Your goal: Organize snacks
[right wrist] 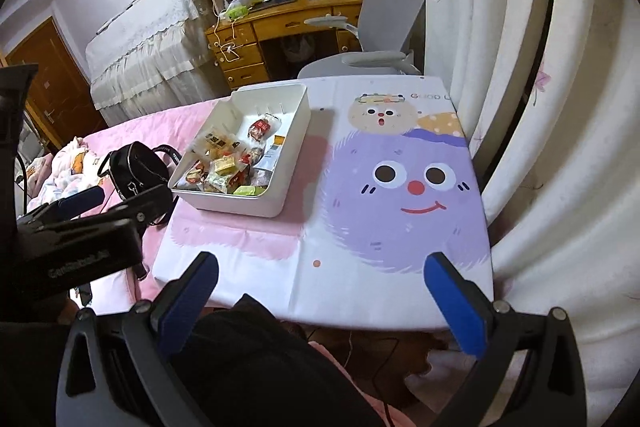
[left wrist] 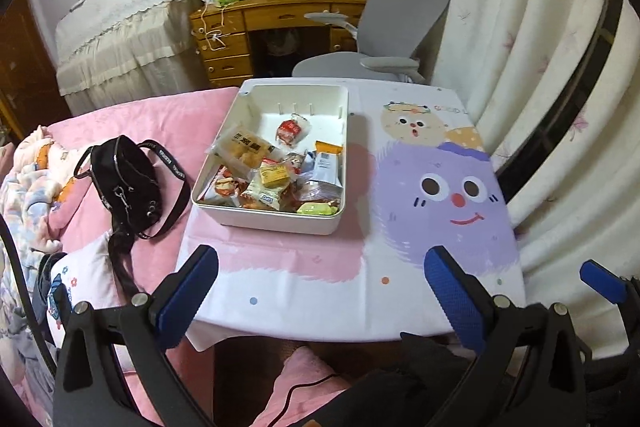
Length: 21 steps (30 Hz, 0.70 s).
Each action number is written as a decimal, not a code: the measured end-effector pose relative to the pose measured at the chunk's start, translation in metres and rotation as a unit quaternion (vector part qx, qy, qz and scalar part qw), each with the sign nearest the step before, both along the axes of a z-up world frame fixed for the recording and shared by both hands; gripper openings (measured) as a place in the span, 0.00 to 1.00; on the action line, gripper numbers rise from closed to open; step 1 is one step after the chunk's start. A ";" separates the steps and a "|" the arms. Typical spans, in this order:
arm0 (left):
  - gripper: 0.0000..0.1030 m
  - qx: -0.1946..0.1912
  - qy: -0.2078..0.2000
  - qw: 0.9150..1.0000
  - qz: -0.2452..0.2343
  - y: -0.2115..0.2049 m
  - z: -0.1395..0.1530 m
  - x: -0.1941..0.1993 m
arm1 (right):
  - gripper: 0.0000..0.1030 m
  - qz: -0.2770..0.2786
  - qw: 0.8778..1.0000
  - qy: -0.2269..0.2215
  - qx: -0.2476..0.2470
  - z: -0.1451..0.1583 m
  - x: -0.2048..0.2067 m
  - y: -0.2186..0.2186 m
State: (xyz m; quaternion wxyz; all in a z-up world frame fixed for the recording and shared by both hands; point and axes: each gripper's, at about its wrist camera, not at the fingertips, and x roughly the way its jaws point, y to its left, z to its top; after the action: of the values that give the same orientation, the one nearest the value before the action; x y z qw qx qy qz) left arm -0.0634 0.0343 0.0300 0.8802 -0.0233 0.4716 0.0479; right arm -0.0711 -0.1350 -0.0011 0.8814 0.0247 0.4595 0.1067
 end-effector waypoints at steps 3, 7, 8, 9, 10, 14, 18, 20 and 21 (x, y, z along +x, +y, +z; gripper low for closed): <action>0.99 0.003 -0.003 1.000 -0.001 -0.001 -0.001 0.000 | 1.00 0.003 1.000 -0.002 0.000 -0.002 0.000 0.002; 0.99 0.022 -0.017 1.000 -0.004 -0.005 0.000 -0.003 | 1.00 -0.010 1.000 0.004 -0.007 -0.007 0.003 0.003; 0.99 0.026 -0.016 1.000 -0.003 -0.005 0.000 -0.003 | 1.00 -0.012 1.000 0.007 -0.007 -0.008 0.003 0.003; 0.99 0.028 -0.014 1.000 -0.002 -0.005 -0.001 -0.002 | 1.00 -0.013 1.000 0.009 -0.006 -0.009 0.003 0.004; 0.99 0.031 -0.013 0.999 -0.001 -0.004 -0.002 -0.002 | 1.00 -0.014 1.000 0.010 -0.006 -0.009 0.003 0.004; 0.99 0.041 -0.013 0.999 0.001 -0.001 -0.002 -0.002 | 1.00 -0.014 1.000 0.010 -0.006 -0.010 0.003 0.004; 0.99 0.047 -0.011 0.999 0.002 0.002 -0.003 -0.002 | 1.00 -0.015 1.000 0.015 -0.006 -0.012 0.005 0.010; 0.99 0.048 -0.010 0.999 0.004 0.004 -0.005 -0.002 | 1.00 -0.014 1.000 0.017 -0.007 -0.013 0.006 0.013; 0.99 0.048 -0.009 0.999 0.004 0.005 -0.005 -0.002 | 1.00 -0.015 1.000 0.019 -0.008 -0.014 0.006 0.015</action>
State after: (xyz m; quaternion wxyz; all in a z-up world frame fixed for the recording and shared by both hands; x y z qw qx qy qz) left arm -0.0652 0.0389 0.0247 0.8842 0.0169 0.4609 0.0742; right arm -0.0649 -0.1204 -0.0150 0.8742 0.0265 0.4765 0.0899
